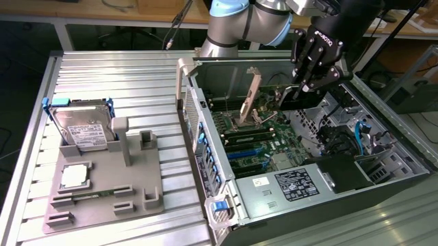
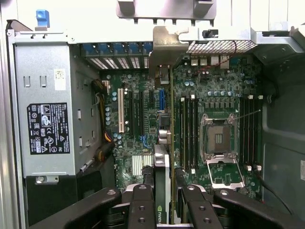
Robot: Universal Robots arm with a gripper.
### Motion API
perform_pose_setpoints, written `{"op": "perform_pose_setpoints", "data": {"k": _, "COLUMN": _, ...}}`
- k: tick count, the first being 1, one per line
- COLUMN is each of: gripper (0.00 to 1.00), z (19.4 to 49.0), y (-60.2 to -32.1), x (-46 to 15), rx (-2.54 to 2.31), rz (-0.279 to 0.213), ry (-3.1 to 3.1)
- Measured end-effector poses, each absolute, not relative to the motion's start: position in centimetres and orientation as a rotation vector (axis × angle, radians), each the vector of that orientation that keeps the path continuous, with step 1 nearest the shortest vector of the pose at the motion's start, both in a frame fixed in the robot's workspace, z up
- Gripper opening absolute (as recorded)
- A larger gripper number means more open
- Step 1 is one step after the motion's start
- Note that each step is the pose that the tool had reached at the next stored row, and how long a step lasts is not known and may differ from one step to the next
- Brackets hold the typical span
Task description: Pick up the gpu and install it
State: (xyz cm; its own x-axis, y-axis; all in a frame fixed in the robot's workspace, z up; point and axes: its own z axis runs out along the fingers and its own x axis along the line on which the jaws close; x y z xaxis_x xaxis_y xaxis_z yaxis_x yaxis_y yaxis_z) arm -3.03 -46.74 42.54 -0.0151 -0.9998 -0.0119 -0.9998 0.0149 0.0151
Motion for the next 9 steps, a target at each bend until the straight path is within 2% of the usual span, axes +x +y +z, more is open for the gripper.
{"op": "perform_pose_setpoints", "data": {"k": 9, "gripper": 0.27, "z": 42.45, "y": -46.74, "x": -3.04, "rx": 2.205, "rz": -0.030, "ry": -2.234}}
